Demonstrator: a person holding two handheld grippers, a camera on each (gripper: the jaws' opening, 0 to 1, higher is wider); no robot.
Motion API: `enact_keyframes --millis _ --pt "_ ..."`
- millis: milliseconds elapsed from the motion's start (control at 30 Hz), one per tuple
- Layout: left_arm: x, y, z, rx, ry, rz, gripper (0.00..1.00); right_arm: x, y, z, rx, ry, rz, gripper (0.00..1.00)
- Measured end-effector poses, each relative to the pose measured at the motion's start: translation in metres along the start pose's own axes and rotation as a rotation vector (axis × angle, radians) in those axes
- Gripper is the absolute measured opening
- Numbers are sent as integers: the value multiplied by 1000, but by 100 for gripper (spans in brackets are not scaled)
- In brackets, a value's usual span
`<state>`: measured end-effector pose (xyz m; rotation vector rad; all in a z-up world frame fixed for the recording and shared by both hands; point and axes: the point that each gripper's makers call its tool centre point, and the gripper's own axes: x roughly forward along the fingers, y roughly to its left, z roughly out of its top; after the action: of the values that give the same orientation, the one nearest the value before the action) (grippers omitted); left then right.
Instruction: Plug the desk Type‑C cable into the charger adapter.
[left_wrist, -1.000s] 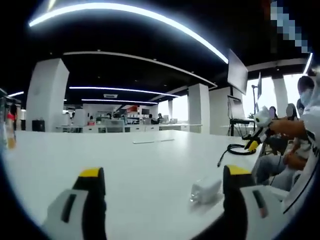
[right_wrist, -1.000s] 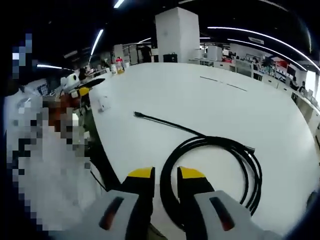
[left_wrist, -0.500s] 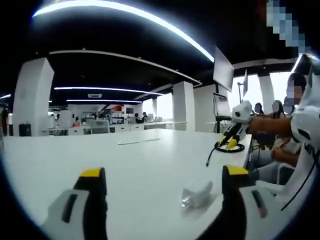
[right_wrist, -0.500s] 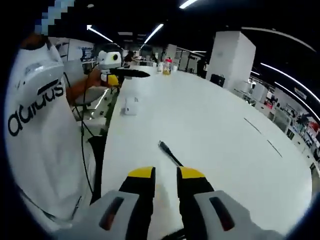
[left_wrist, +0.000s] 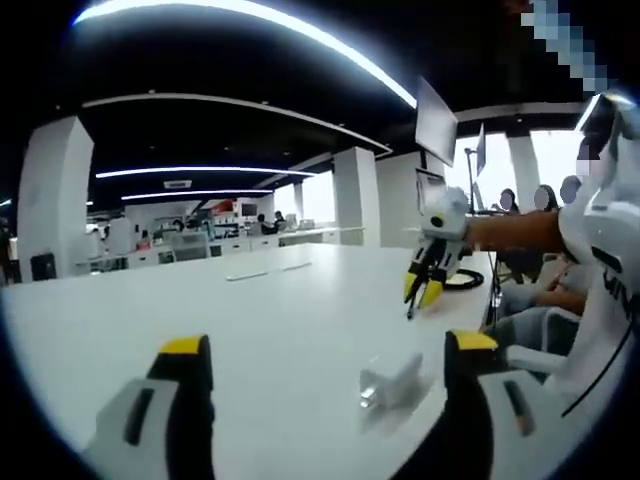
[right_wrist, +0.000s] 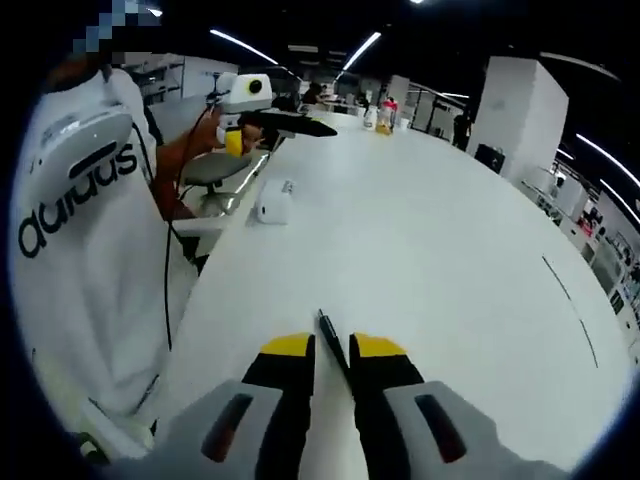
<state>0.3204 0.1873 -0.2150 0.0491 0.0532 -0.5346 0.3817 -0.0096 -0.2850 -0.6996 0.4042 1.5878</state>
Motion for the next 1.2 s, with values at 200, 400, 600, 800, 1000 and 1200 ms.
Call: enact_keyframes --millis 200,400,600,800,1000,1200 --pt "0 -2 -4 -2 14 -8 96 9 5 -4 -37 69 77 9" --pt "2 -5 -7 -10 26 -37 97 10 5 -5 -44 75 95 6" --pt "11 -17 -11 0 72 -131 97 9 4 -6 -29 67 101 5" --pt "21 -24 -17 48 149 -249 98 9 4 -6 -29 62 94 4" --pt "34 -26 -31 110 256 -316 85 10 11 -4 -44 59 93 3" --pt "35 -41 -39 192 334 -453 63 12 16 -1 -62 53 76 3"
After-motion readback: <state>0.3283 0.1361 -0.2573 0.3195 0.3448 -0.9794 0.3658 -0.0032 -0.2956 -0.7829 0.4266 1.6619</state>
